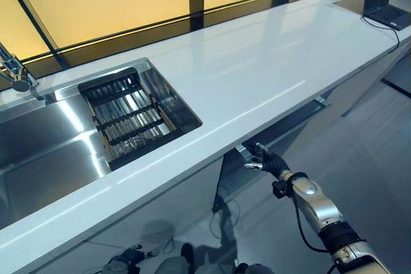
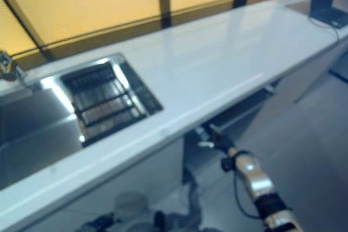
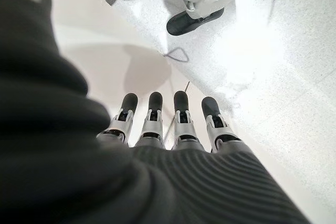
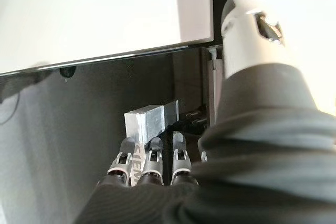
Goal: Take plates into dishwasher
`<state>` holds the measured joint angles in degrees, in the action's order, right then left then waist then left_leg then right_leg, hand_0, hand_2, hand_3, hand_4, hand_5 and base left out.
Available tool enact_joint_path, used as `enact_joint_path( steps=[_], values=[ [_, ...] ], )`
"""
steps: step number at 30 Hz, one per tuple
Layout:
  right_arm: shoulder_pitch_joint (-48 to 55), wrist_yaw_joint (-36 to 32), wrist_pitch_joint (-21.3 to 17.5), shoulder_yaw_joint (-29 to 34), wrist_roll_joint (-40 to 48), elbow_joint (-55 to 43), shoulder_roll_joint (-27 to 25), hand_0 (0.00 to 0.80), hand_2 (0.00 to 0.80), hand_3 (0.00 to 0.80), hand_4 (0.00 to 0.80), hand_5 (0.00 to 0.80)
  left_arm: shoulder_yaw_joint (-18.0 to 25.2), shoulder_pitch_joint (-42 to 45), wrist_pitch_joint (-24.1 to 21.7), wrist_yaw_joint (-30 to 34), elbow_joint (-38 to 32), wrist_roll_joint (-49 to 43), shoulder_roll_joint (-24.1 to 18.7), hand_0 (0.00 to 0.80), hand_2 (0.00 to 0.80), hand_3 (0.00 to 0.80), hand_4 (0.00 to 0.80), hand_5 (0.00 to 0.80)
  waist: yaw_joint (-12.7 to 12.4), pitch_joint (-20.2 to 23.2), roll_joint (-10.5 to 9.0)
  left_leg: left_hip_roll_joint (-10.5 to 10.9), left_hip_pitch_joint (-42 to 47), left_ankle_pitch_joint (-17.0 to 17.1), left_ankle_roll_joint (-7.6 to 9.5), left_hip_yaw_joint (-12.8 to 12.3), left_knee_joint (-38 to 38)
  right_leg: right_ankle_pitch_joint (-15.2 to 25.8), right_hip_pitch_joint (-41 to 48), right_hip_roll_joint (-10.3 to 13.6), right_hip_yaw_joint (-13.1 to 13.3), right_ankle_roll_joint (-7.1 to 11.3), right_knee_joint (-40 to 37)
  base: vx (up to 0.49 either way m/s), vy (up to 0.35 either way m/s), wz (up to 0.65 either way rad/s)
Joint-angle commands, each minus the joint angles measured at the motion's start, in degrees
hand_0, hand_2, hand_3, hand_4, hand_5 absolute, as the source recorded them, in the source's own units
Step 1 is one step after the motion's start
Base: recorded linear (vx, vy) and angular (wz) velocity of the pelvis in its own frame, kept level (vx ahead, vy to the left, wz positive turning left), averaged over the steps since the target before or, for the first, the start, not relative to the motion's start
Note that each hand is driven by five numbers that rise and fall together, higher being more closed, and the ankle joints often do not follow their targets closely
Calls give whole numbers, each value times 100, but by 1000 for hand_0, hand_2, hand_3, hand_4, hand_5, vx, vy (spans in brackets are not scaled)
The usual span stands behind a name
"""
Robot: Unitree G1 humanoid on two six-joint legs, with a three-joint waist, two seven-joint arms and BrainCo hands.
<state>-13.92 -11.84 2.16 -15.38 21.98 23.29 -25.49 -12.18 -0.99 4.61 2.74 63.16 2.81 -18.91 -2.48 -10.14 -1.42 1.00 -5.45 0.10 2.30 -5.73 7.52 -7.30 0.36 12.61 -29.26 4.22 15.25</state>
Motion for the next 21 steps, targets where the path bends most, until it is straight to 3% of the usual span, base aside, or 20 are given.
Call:
enact_joint_path(
  steps=[1, 5, 9, 11, 15, 17, 19, 21],
  values=[
    [-457, -178, -462, -46, 96, -369, 545, 0, 0, 0, 0, 0, 5, -92, -25, -42, -17, -369, -107, 0, 0, 0, 0, 0, -324, -92, 199, 474, 889, -987, 625, 55, -621, 1001, 248, 261, 840, 159, 735, 50, 34, 22],
    [-296, -38, -529, -25, 24, -370, 482, 0, 0, 0, 0, 0, -26, -154, 41, -11, -39, -433, -129, 0, 0, 0, 0, 0, -253, -53, 142, 520, 900, -1033, 697, 237, -574, 1035, 152, 208, 1116, 140, 969, 31, -11, 37],
    [-222, 678, -618, 78, -375, -296, 351, 0, 0, 0, 0, 0, -78, -199, 48, -42, -86, -425, -148, 0, 0, 0, 0, 0, -156, -54, 87, 550, 810, -1046, 765, 370, -469, 1004, 53, 130, 1396, 48, 1160, -58, -100, 32],
    [-205, 1078, -686, 170, -703, -244, 262, 0, 0, 0, 0, 0, -111, -252, 56, -70, -112, -367, -163, 0, 0, 0, 0, 0, -88, -59, 59, 561, 727, -1077, 788, 478, -360, 977, 1, -3, 1709, 30, 1212, -157, -177, 21],
    [-55, 1898, -773, 294, -1731, -200, -55, 0, 0, 0, 0, 0, -206, -372, 80, -90, -180, -378, -196, 0, 0, 0, 0, 0, 134, -28, -10, 563, 569, -983, 784, 915, -294, 925, -89, -472, 2636, 6, 1195, -245, -252, 60],
    [34, 2152, -738, 352, -2012, -175, -226, 0, 0, 0, 0, 0, -221, -417, 110, -56, -198, -344, -250, 0, 0, 0, 0, 0, 235, 14, -36, 524, 517, -876, 733, 1119, -358, 848, -129, -686, 2977, 19, 1141, -303, -283, 78],
    [160, 2315, -740, 428, -1940, -162, -348, 0, 0, 0, 0, 0, -178, -423, 72, -59, -200, -226, -283, 0, 0, 0, 0, 0, 315, 44, -62, 453, 464, -773, 640, 1239, -406, 616, -112, -868, 3145, 16, 1014, -373, -313, 77],
    [283, 2416, -768, 556, -1828, -89, -355, 0, 0, 0, 0, 0, -75, -357, -79, -99, -136, -54, -271, 0, 0, 0, 0, 0, 343, 58, -95, 376, 371, -714, 536, 1272, -369, 279, -7, -935, 3088, -4, 805, -352, -281, 22]
  ],
)
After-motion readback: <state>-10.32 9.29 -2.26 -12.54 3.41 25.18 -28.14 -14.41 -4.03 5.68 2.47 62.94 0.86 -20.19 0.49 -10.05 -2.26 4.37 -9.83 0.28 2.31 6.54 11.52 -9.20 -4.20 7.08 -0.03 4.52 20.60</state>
